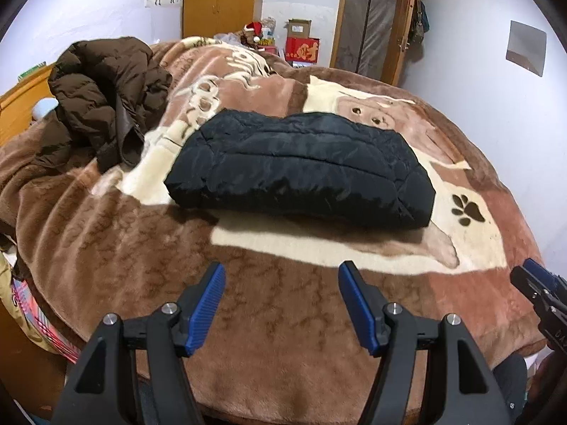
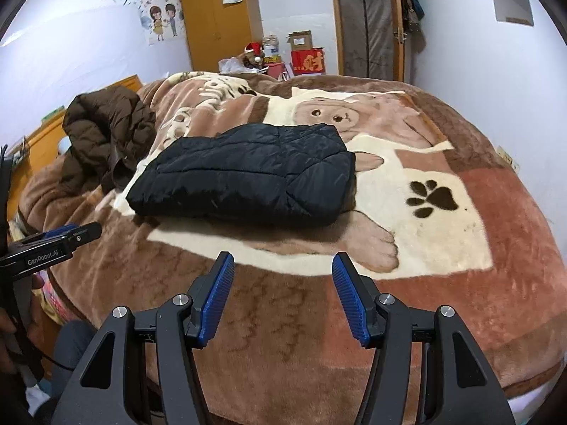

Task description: Fold large clothes

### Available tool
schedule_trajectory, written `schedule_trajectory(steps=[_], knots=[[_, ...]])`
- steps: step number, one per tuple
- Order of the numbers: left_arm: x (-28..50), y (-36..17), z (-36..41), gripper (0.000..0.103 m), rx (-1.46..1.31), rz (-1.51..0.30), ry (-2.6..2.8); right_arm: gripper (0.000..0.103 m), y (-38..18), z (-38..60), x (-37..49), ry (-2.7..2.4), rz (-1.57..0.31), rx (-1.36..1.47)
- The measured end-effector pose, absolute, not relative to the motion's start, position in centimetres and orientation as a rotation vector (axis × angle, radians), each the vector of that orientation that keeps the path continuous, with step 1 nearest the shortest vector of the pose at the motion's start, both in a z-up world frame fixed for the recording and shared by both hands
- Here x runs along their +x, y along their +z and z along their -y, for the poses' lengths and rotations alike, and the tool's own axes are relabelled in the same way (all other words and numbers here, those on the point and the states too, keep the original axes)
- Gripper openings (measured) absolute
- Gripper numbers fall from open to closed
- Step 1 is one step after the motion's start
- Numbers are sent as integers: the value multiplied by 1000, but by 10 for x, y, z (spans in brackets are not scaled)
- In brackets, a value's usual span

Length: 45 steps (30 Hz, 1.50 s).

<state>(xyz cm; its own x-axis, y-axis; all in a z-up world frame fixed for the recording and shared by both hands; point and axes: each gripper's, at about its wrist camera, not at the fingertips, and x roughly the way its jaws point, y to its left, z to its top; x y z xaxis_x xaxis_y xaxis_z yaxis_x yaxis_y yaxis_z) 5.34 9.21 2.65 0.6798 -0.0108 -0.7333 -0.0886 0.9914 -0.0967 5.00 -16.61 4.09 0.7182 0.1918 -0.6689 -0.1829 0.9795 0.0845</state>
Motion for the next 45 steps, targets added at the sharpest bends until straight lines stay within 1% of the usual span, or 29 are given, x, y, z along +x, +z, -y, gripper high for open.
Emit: schedule_trajectory(steps=[7,18,45], knots=[[56,18,-86,68,-101,-845,49,58,32,156,56,224,-779,-7],[59,11,-95,68,-147,-852,50,58,22,149,65,230,-819,-21],[57,11,-95,68,-132,-852,70,58,22,148,66,225,-820,-18]])
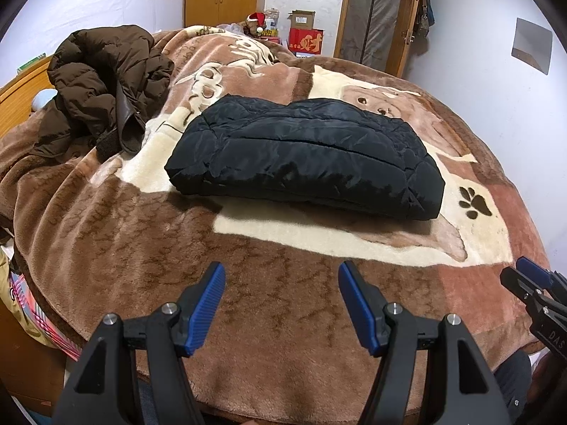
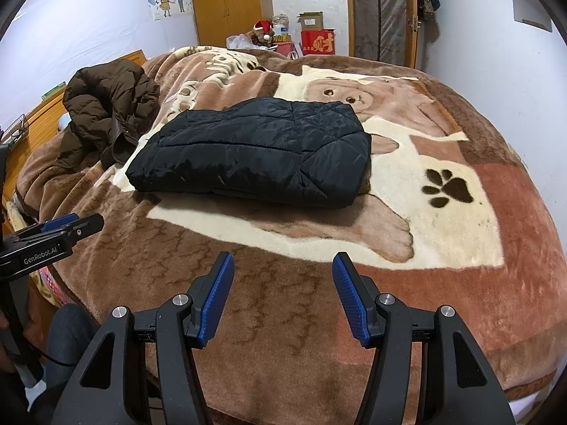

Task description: Fold large clothes

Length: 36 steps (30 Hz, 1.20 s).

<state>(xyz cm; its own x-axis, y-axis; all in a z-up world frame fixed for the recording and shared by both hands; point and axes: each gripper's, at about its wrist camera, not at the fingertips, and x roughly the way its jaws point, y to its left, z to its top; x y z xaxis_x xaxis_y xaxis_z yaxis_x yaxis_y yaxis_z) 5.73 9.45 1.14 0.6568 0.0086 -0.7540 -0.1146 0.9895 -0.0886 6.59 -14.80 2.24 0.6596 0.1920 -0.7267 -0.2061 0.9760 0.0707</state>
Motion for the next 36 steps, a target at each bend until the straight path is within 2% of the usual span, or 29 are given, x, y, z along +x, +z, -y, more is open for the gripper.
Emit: schedule_trajectory(steps=[36], knots=[[53,15,-87,68,-111,-855,101,58,23,147,63,227,-825,-17]])
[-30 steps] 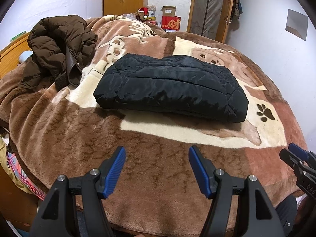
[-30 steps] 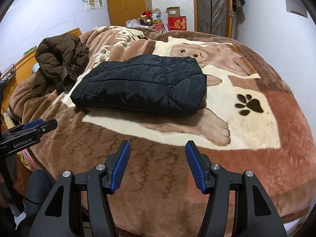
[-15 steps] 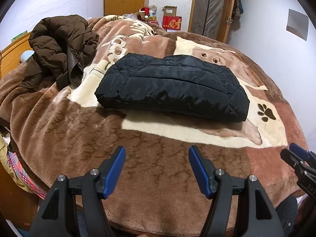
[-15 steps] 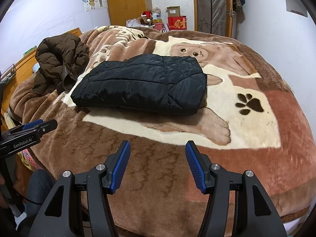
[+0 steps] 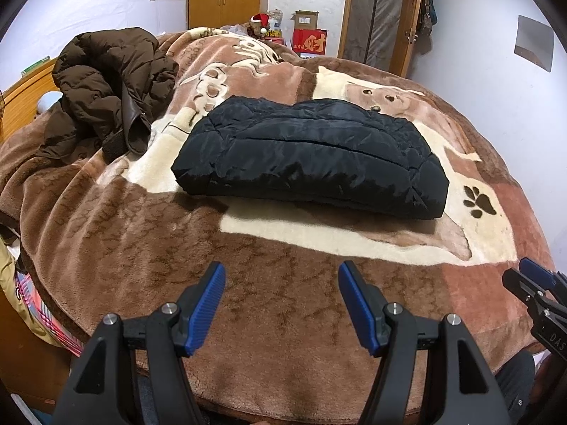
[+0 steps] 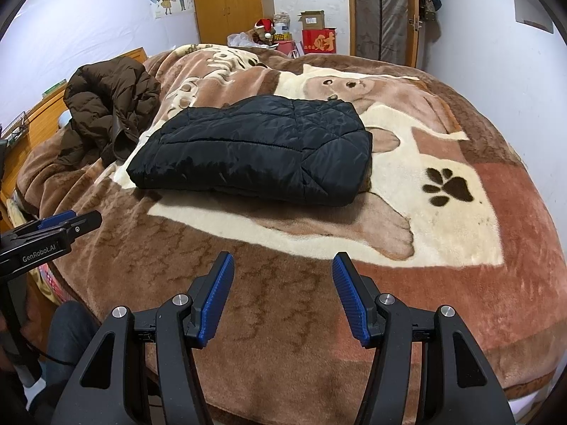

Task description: Fold large clothes

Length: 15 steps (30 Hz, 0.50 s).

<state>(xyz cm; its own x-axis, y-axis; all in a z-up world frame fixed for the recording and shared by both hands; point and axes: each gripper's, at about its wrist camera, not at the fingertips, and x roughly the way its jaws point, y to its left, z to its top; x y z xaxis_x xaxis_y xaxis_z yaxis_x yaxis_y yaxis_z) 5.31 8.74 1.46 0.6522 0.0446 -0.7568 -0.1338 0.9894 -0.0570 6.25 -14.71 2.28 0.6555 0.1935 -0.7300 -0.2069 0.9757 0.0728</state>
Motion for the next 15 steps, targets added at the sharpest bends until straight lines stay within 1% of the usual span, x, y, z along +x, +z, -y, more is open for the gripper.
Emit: schedule_trajectory(steps=[15], knots=[[53,11,-86,68,-88,-848,116,58,17,152,63,230,-832,-22]])
